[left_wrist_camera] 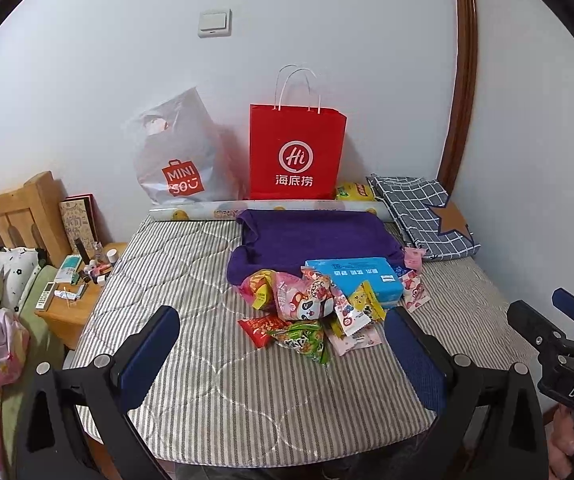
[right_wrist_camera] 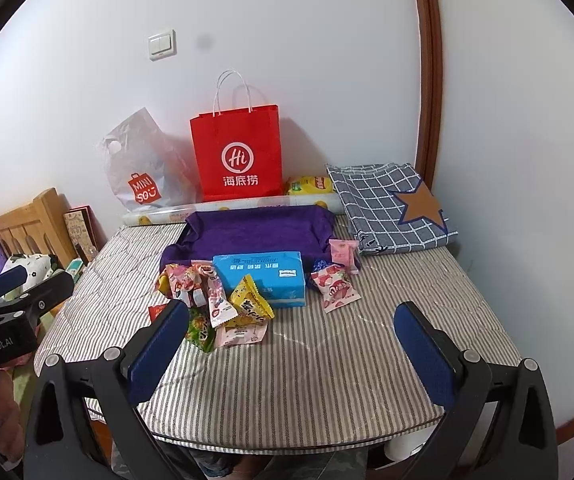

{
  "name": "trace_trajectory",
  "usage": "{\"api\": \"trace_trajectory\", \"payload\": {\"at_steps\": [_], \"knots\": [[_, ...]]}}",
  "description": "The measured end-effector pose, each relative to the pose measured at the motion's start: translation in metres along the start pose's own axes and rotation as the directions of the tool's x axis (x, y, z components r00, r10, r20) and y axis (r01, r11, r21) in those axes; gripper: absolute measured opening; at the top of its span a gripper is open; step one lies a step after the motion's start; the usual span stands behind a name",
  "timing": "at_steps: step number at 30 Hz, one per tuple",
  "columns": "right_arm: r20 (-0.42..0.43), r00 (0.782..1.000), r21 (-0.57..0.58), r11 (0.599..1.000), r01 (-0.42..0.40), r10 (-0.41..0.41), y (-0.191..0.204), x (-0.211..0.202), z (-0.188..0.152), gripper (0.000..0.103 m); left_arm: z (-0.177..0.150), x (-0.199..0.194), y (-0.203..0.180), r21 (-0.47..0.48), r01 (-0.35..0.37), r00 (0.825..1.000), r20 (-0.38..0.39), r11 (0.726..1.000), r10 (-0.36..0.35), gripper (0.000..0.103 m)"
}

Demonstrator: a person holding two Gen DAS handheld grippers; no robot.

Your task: Organize snacks

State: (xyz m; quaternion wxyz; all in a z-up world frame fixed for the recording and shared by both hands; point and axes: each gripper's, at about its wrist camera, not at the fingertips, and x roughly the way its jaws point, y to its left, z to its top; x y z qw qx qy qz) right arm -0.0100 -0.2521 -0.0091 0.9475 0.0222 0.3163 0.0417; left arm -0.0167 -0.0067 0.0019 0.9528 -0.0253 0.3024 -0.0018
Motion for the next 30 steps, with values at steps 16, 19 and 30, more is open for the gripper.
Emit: {"api": "trace_trajectory", "payload": {"at_steps": [16,19,30], "knots": [[0.021,1.000,0.007,1.000,-0.001,0.001,-0.002,-0.007,0.001,0.101,0.001,-0.009,-0.002,0.004,0.038,0.998,0.042,0.999,-0.038,0.103],[0.022,1.000,0.008,1.000,0.002,-0.002,-0.002,-0.007,0.000,0.101,0.000,-0.010,-0.003,0.006,0.040,0.998,0.041,0.999,-0.041,0.103],[0.019,1.000,0.009,1.000,0.005,-0.005,-0.002,-0.005,0.004,0.101,0.004,-0.010,0.000,-0.007,0.043,0.998,0.044,0.999,-0.043,0.103]]}}
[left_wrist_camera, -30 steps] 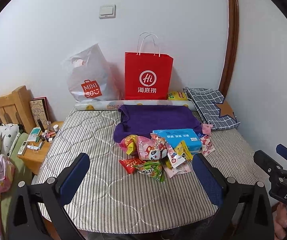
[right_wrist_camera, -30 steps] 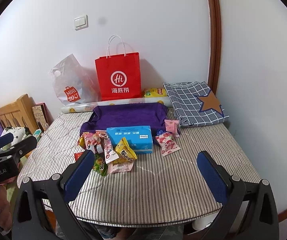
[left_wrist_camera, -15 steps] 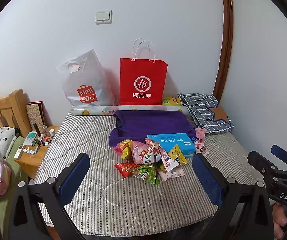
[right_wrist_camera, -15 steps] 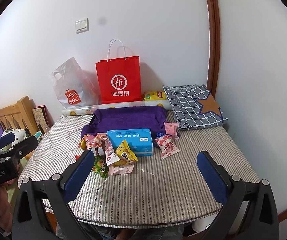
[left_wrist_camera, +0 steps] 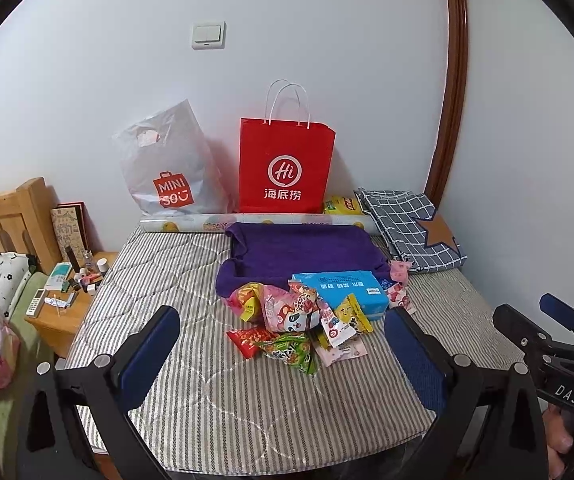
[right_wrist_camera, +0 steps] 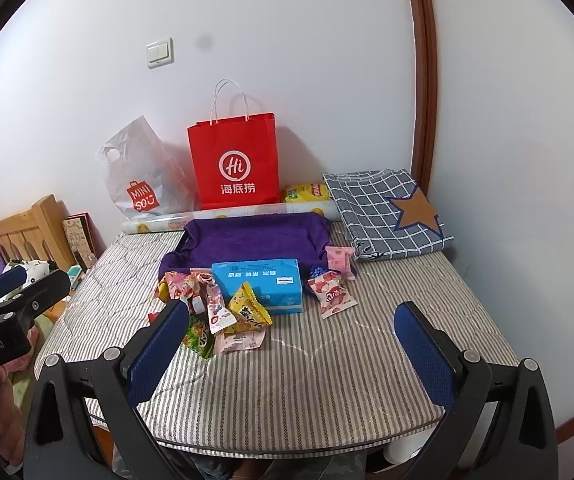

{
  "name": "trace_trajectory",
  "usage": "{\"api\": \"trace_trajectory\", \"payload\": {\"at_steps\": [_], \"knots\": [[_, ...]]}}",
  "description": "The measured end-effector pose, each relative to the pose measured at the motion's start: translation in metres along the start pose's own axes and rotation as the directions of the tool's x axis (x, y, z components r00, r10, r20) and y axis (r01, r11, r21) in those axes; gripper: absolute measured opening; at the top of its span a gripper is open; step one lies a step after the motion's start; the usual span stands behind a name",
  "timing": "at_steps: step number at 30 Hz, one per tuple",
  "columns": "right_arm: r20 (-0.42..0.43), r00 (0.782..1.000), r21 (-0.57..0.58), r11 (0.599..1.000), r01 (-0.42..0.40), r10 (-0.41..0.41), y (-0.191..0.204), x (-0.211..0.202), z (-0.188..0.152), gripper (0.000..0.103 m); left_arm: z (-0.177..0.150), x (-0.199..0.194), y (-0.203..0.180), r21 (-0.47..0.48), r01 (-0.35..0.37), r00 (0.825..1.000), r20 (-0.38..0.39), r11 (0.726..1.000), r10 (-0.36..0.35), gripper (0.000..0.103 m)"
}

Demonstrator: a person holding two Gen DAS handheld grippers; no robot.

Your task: Organize snacks

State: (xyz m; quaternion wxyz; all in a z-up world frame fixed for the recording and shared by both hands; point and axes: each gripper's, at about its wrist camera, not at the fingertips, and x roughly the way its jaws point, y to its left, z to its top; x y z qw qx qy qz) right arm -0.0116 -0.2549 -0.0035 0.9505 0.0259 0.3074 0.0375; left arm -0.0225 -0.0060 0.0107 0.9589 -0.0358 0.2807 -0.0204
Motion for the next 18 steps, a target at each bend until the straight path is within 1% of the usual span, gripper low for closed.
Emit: {"api": "trace_trajectory", "payload": {"at_steps": [3,10,14,18], "knots": [[-0.002,1.000,0.004,1.000,-0.008,0.008,0.000,0.002,0.001,0.101,0.001,0.001,0.001,0.003,-0.009,1.000,-0.001,1.000,0.009,0.103],[0.009,1.000,-0.028,1.000,0.009,-0.009,0.007,0.006,0.004,0.103,0.005,0.005,0.005,-0.013,-0.031,1.000,0.005,0.999,0.031,0.103],[0.006,1.000,-0.033,0.999,0.012,-0.012,0.009,0.011,0.008,0.103,0.009,0.011,0.006,-0.005,-0.037,0.999,0.003,0.999,0.037,0.103],[-0.004,1.000,-0.025,1.000,-0.012,0.012,0.008,0.021,0.012,0.103,0.015,0.020,0.008,-0.004,-0.039,0.999,0.000,0.999,0.039,0.103]]}}
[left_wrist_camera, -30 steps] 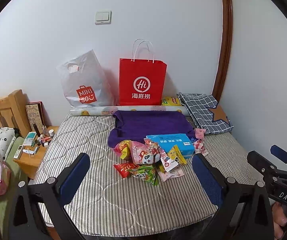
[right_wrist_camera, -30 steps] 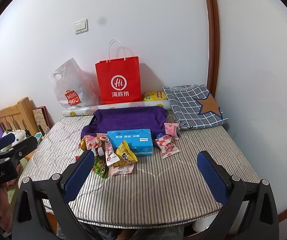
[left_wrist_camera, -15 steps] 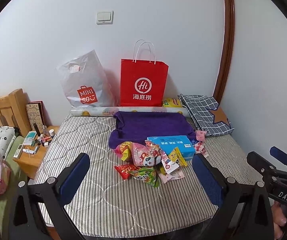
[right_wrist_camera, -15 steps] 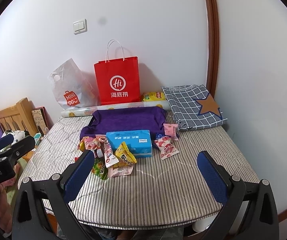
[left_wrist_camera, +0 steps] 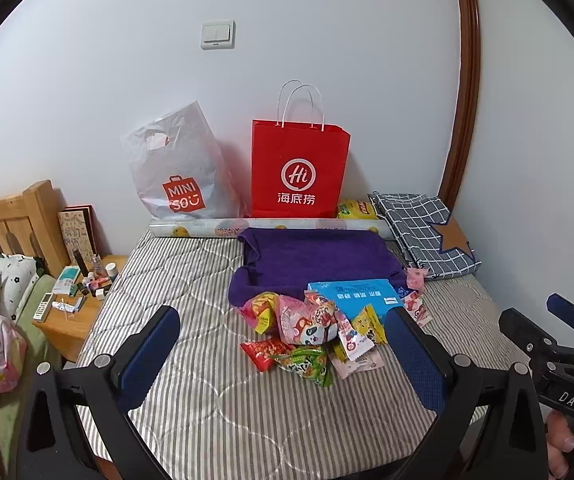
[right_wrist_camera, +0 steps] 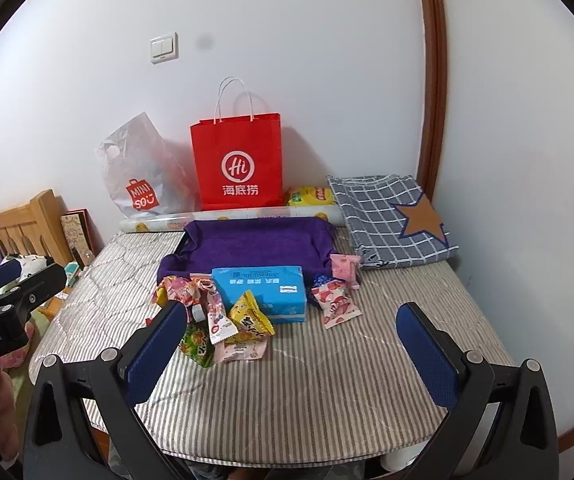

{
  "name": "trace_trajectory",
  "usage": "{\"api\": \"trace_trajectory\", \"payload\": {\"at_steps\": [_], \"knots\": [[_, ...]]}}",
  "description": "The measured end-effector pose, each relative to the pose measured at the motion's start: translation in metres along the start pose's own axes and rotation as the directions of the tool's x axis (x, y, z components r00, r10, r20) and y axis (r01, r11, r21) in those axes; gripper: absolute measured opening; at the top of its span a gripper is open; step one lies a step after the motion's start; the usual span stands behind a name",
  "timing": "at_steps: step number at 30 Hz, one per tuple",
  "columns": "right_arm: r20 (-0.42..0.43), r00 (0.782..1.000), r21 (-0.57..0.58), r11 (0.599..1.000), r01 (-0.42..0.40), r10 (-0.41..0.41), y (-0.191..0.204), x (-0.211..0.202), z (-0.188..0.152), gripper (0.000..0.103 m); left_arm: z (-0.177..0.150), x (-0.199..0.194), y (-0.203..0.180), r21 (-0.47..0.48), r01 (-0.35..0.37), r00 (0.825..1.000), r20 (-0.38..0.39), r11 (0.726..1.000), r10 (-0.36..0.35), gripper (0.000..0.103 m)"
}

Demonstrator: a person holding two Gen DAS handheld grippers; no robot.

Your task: Organize snacks

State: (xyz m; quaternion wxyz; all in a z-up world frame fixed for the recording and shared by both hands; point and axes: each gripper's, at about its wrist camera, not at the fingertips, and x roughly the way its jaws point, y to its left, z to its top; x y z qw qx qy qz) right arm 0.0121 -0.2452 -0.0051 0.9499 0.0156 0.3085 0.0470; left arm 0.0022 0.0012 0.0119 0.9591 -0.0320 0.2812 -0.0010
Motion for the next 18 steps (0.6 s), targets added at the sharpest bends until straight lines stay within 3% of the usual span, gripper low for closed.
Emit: {"api": "trace_trajectory", "payload": {"at_steps": [13,18], "knots": [[-0.005,1.000,0.015,1.000,0.008,-0.008,-0.013,0.036,0.014,0.103,0.017,0.041,0.010,-0.015,-0.020,1.000,-0.020,1.000,0.019,0.103],[-0.038,0.999,0.029,0.999,0.016,-0.015,-0.028,0.060,0.017,0.103,0.022,0.070,0.019,-0.022,-0.033,0.997,-0.077,0.999,0.031,0.103]]}}
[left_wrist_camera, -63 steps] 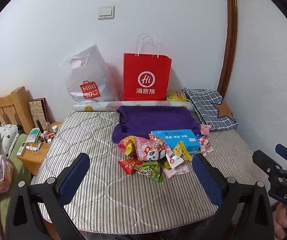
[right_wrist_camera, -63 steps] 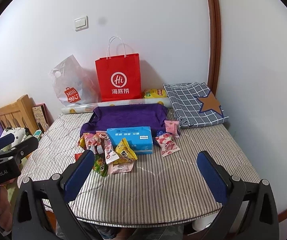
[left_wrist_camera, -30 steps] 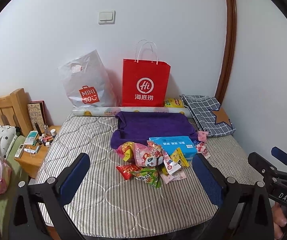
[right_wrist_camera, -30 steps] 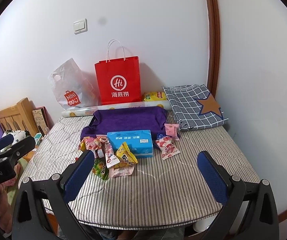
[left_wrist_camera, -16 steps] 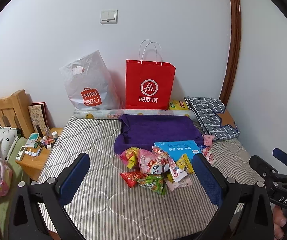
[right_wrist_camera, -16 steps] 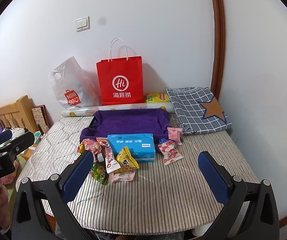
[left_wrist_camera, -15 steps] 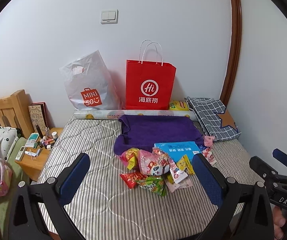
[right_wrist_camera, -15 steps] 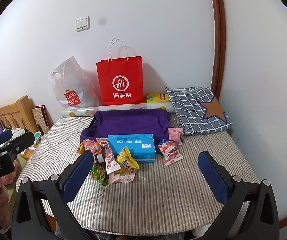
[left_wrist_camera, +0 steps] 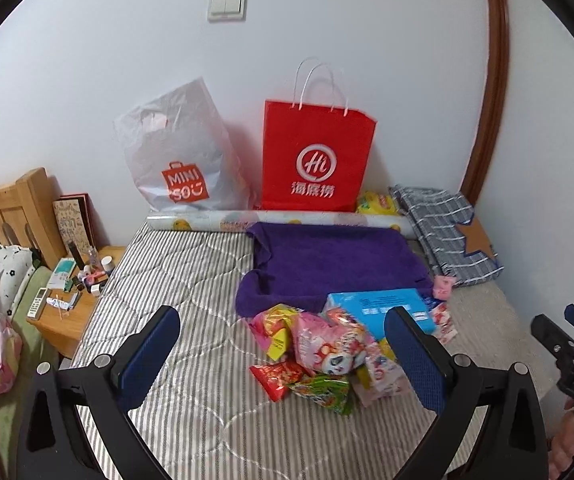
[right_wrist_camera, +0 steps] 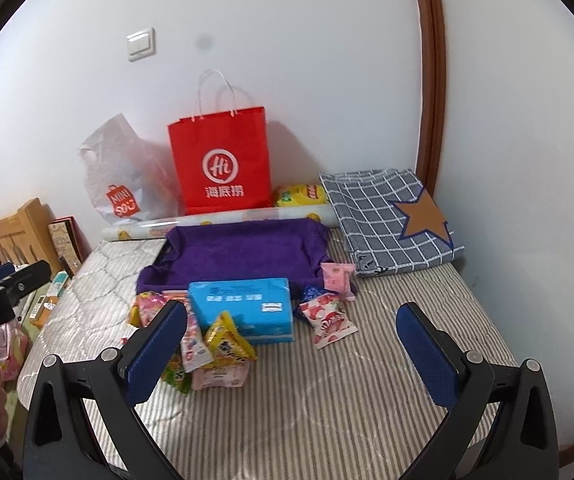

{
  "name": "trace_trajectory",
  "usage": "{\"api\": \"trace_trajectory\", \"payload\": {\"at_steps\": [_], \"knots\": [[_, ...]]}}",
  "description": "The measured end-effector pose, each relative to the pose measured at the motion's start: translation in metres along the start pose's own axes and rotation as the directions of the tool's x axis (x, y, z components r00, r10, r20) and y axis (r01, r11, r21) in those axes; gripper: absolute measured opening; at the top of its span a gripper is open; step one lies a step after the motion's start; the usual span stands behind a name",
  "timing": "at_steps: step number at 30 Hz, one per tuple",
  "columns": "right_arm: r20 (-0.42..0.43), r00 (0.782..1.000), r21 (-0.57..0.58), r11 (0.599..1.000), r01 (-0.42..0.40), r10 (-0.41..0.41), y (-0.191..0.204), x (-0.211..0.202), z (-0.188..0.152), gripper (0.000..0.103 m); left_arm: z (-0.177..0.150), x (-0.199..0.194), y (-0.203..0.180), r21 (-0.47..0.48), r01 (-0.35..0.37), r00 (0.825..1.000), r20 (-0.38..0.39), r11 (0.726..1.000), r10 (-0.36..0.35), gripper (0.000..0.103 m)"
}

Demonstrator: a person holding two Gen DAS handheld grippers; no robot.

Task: Organize snacks
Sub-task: 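Grasp the red-and-white snack bag with the right tool while the left tool approaches the pile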

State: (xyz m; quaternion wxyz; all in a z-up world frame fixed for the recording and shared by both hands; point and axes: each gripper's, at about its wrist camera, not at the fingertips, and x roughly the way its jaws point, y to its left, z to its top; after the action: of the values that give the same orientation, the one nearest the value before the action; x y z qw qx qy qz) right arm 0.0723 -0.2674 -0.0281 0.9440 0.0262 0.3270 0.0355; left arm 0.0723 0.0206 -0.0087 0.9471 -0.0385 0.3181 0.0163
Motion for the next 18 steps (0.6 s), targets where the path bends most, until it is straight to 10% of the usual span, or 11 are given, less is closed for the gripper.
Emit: {"api": "trace_trajectory", "payload": {"at_steps": [18], "knots": [[-0.207,0.977,0.073,0.995,0.066,-0.050,-0.058,0.154,-0.010,0.085,0.003,0.121,0.033,-0.042,-0.029,0.984,-0.178,0.999,0.021,0.102]]}}
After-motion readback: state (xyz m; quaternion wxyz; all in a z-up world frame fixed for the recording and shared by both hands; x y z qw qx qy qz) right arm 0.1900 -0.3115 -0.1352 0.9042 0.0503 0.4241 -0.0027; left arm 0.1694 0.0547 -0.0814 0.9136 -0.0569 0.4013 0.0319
